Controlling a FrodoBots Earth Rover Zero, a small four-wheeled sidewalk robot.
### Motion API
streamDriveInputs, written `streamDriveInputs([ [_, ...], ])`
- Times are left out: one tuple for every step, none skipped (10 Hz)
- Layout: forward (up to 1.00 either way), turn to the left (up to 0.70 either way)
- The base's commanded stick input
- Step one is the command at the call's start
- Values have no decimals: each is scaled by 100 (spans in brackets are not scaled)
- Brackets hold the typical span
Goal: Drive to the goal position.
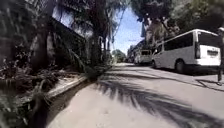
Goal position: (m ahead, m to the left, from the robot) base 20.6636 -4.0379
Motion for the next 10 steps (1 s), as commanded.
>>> streamDriveInputs([
  [76, -4],
  [76, -7],
  [77, -10],
  [77, -13],
  [76, -5],
  [76, -8],
  [76, -11],
  [76, -14],
  [76, -18],
  [77, -17],
])
